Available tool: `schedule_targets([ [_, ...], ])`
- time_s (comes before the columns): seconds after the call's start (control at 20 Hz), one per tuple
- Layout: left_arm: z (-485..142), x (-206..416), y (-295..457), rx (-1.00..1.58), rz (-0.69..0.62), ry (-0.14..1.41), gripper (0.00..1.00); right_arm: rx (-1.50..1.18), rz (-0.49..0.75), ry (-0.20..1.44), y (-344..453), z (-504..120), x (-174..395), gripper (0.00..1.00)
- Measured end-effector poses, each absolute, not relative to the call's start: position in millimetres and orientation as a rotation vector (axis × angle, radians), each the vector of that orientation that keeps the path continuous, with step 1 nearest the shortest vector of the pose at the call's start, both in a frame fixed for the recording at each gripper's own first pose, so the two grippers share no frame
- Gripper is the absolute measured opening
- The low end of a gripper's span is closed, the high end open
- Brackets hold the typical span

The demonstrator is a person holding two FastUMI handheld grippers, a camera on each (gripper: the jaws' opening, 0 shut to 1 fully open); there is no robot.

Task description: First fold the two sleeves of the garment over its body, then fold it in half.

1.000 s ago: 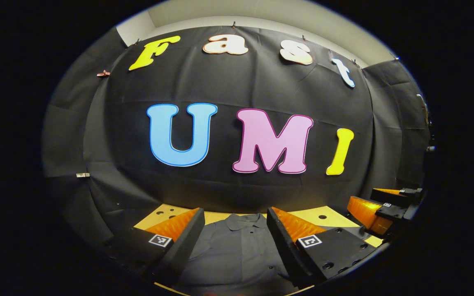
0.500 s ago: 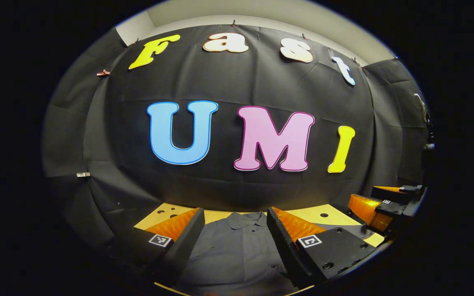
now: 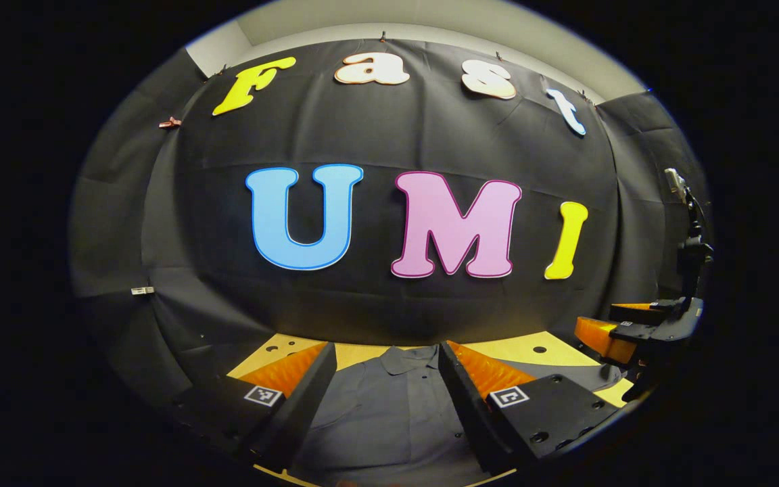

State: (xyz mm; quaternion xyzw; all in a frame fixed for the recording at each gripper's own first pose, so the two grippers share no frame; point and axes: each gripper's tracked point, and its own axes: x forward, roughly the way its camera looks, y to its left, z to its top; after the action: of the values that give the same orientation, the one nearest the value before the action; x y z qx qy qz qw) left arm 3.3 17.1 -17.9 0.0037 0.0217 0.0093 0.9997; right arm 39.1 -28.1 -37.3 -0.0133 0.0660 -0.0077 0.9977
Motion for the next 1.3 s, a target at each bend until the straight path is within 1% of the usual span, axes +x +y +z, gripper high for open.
schedule_targets([
  [0.25,-20,5,19,0.014,0.030,0.055,0.96,-0.005,-0.077,0.182,-61,-50,57,0.98],
  [0.4,-21,6,17,0.013,0.034,0.062,0.96,0.009,-0.094,0.269,-80,-74,65,0.98],
  [0.55,-24,8,14,0.016,0.037,0.069,0.96,0.023,-0.147,0.335,-109,-92,74,0.98],
  [1.05,-45,15,7,0.015,0.094,0.131,0.96,0.080,-0.359,0.580,-231,-177,81,0.98],
  [1.3,-55,21,-2,0.035,0.111,0.161,0.96,0.130,-0.416,0.714,-277,-230,81,0.98],
])
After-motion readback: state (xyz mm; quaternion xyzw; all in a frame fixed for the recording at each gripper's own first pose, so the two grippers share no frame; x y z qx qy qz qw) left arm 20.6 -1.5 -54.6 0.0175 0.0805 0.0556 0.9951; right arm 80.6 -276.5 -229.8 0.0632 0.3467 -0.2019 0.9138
